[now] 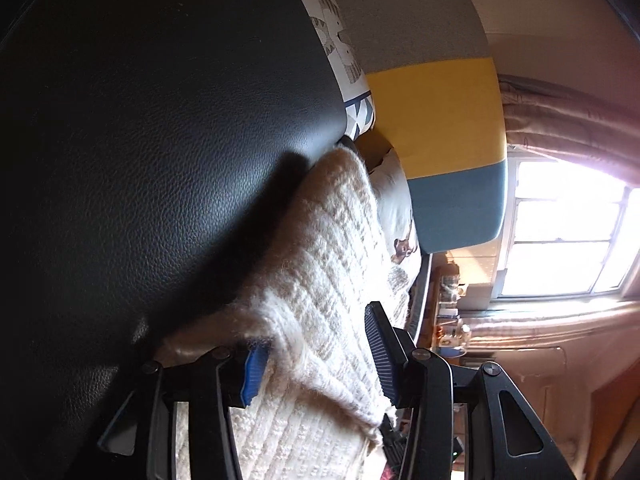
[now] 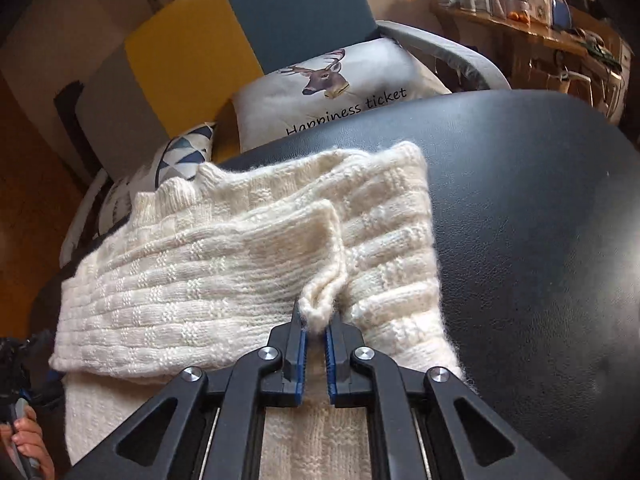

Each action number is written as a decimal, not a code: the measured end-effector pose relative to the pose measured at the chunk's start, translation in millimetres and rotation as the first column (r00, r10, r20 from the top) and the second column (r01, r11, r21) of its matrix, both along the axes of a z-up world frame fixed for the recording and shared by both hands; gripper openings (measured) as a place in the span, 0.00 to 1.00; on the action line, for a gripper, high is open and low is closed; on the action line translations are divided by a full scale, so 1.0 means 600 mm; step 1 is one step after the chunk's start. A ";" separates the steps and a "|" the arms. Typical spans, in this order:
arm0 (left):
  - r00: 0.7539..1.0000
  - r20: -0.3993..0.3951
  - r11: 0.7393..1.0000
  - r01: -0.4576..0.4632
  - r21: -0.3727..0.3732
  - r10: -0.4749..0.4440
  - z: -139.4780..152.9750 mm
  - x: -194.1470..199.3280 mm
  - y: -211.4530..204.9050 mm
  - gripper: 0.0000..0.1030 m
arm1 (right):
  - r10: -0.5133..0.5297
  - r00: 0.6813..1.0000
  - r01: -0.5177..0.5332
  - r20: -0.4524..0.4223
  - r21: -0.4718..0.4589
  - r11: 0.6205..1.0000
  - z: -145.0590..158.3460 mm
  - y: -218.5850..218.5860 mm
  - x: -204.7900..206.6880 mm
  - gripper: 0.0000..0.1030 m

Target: Fold clothes

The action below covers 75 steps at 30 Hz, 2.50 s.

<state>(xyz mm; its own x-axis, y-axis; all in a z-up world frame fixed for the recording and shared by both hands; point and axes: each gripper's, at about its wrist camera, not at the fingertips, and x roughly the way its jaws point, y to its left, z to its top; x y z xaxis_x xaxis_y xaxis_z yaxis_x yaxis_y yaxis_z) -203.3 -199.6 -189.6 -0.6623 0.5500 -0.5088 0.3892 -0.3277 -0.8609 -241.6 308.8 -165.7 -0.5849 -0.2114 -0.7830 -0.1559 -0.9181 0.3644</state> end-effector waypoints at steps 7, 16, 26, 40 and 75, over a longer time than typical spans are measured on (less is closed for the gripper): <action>0.999 0.027 0.985 0.048 -0.164 -0.044 0.017 -0.002 0.009 0.14 | 0.006 1.000 -0.006 -0.005 -0.034 0.999 0.003 0.000 -0.006 0.07; 1.000 0.019 0.997 -0.005 0.074 0.004 0.002 0.043 -0.054 0.44 | 0.005 0.999 -0.012 -0.045 -0.147 0.989 0.009 0.029 0.020 0.19; 0.998 0.069 0.985 -0.004 0.170 -0.007 -0.022 0.011 0.002 0.62 | -0.023 1.000 0.021 -0.009 -0.225 0.974 0.012 0.050 0.019 0.21; 0.998 0.051 0.999 -0.034 0.019 0.033 -0.002 -0.012 0.021 0.06 | -0.204 0.977 0.207 0.070 -0.566 0.798 -0.056 0.087 0.025 0.21; 0.953 -0.032 0.798 0.234 -0.555 -0.301 0.058 -0.130 0.127 0.43 | 0.375 0.927 -0.363 -0.006 0.239 0.901 0.006 -0.056 -0.049 0.27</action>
<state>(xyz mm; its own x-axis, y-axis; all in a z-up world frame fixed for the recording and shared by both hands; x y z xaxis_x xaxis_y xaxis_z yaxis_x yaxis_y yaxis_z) -281.6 -123.7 -154.6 -0.6008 0.3733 -0.7069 0.1280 -0.8279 -0.5460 -270.9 275.2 -161.9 -0.5398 -0.2387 -0.8073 0.2236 -0.9652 0.1358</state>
